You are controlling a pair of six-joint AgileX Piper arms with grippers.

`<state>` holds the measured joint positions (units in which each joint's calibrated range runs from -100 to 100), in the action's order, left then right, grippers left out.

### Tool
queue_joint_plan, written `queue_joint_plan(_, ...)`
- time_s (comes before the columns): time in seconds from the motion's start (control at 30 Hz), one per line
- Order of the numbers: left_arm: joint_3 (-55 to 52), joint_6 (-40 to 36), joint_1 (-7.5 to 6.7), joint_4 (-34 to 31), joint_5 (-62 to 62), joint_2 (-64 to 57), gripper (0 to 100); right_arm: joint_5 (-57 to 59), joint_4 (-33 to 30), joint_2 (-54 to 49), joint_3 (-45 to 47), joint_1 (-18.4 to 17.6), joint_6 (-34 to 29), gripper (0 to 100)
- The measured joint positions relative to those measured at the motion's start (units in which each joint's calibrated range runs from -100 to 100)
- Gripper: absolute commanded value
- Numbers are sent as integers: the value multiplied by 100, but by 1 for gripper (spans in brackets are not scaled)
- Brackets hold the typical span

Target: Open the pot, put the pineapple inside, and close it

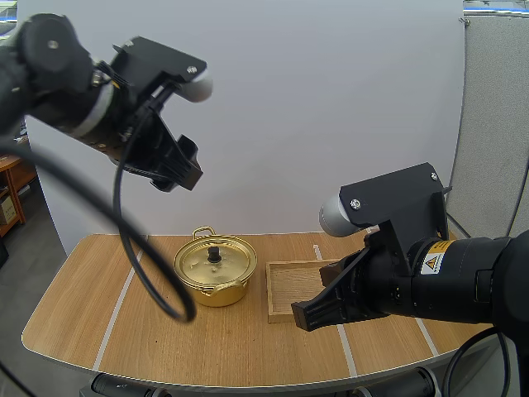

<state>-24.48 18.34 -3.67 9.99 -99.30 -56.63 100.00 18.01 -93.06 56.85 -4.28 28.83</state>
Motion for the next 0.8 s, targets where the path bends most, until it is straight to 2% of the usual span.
queue_joint_plan(0.23, -293, -149, 0, 0, -63, -760, 100, 0, 0, -30, 0, 0, 0, 0)
queue_joint_plan(0.5, -1198, -163, 0, 0, -70, -1543, 100, 0, 0, -456, 0, 0, 0, 0)
queue_joint_plan(0.8, -2148, -163, 0, 0, -70, -2058, 100, 0, 0, -485, 15, 0, 0, 0)
